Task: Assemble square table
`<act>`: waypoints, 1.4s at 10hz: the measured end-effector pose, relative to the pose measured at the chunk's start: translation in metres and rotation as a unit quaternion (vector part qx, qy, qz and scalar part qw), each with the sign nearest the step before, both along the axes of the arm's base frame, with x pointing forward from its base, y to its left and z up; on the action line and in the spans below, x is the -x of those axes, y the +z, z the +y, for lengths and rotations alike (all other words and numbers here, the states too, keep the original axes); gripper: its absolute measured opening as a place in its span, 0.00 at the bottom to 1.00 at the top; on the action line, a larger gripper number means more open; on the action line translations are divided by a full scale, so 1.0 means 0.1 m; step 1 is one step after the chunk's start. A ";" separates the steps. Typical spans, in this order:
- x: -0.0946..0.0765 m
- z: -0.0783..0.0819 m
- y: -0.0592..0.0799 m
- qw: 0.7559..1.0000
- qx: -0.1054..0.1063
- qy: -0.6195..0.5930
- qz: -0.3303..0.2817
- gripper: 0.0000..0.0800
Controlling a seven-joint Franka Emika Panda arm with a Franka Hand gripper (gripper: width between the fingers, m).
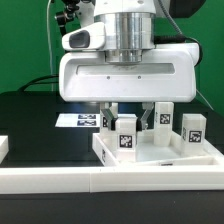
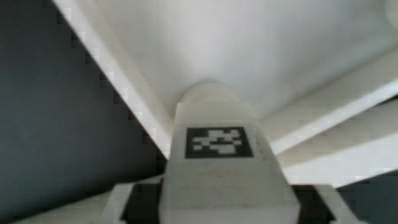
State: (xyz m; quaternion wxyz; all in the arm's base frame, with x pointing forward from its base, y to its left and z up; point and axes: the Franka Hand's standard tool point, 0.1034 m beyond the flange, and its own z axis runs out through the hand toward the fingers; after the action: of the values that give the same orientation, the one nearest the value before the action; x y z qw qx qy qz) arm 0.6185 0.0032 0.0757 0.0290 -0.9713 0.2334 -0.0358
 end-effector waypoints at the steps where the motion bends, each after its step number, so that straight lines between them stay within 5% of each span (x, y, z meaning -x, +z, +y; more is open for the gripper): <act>1: 0.02 0.01 -0.01 0.998 -0.004 -0.056 0.003 0.36; 6: 0.03 0.02 0.00 0.961 -0.026 -0.277 0.002 0.36; 14: 0.03 0.06 -0.01 0.822 -0.073 -0.564 0.023 0.36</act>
Offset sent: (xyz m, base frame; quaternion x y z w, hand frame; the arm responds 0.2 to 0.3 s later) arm -0.0227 0.0105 -0.0086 -0.0036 -0.0093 0.3023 0.9532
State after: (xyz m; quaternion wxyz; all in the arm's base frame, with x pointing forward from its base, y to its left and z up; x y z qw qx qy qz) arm 0.6158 0.0091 0.0746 0.0686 -0.6656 0.7431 -0.0063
